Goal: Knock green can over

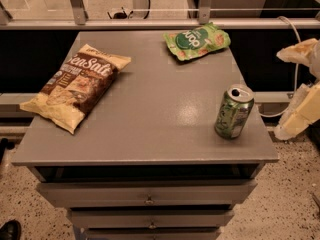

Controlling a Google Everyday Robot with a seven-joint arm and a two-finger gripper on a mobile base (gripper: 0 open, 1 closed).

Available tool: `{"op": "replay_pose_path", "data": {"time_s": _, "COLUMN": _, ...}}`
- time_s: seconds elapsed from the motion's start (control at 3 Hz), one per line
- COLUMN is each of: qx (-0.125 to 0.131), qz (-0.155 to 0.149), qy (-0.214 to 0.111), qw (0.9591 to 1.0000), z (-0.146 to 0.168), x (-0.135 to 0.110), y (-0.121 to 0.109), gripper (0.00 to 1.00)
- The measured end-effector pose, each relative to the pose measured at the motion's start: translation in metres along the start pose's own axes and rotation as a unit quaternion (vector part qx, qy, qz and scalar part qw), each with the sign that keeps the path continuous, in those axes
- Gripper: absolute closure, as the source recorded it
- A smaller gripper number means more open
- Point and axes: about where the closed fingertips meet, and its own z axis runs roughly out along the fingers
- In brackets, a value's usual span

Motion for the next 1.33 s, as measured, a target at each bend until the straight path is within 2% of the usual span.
{"op": "replay_pose_path", "data": {"time_s": 0.33, "qx": -0.017, "qz": 0.014, "qy": -0.081, "qw": 0.9965, "z": 0.041, "x": 0.006, "y": 0.004, "gripper": 0.00}}
{"op": "replay_pose_path", "data": {"time_s": 0.67, "qx": -0.022, "qz": 0.021, "qy": -0.122, "qw": 0.9921, "z": 0.065, "x": 0.011, "y": 0.001, "gripper": 0.00}}
{"op": "replay_pose_path", "data": {"time_s": 1.0, "qx": -0.018, "qz": 0.035, "qy": -0.182, "qw": 0.9824, "z": 0.094, "x": 0.013, "y": -0.014, "gripper": 0.00}}
{"op": "replay_pose_path", "data": {"time_s": 1.33, "qx": -0.018, "qz": 0.047, "qy": -0.226, "qw": 0.9729, "z": 0.115, "x": 0.008, "y": -0.025, "gripper": 0.00}}
